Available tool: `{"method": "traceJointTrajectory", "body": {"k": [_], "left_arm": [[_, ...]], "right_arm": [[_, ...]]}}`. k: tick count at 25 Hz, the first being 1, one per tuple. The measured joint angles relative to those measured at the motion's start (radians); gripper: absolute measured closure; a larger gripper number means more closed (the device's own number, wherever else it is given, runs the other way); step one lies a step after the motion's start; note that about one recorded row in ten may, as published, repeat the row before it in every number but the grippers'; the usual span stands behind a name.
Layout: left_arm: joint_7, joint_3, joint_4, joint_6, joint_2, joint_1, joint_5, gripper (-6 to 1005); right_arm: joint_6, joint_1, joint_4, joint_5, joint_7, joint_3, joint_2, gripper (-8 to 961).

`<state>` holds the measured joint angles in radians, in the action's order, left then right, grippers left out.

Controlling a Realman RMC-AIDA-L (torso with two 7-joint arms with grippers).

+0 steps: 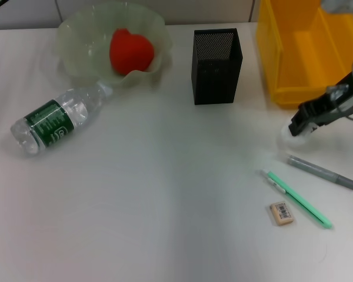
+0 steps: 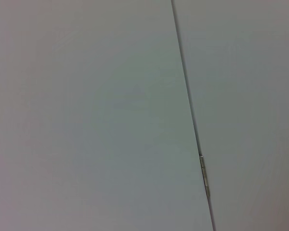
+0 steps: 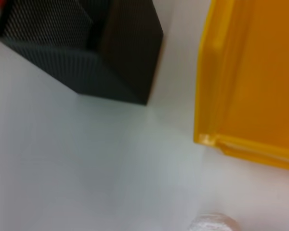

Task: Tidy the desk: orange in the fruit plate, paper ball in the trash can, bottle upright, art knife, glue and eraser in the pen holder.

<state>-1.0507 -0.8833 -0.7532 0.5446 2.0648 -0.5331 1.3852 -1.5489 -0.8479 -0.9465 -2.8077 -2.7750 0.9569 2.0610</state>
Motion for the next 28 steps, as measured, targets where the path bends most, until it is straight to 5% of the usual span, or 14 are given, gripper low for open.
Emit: {"method": "traceJointTrajectory", "body": {"k": [8,12,15,18,28], "left_arm": [[0.000,0.004,-0.006,-0.002,-0.002,0.001,0.000,199],[0.000,0.007,-0.009,-0.001,-0.003,0.004,0.000,199],[0.000,0.008,-0.010,-0.003,-0.003,0.005,0.000,199],[0.000,0.009,-0.011,-0.004,-0.002,0.011,0.000,199],[-0.065,-0.017,-0.057,0.021,0.000,0.059,0.000,200]], "right_arm": [[-0.125,0.103,-0.255,0.229,0.011,-0.072,-0.044,687],[-0.081,0.133,-0.303,0.255,0.020,-0.127,-0.049,699],[0.032,0.159,-0.307,0.264,0.060,-0.169,-0.046,707],[0.256,0.185,-0.273,0.295,0.153,-0.172,-0.018,709],[0.490,0.164,-0.113,0.423,0.367,-0.165,0.001,663]]}}
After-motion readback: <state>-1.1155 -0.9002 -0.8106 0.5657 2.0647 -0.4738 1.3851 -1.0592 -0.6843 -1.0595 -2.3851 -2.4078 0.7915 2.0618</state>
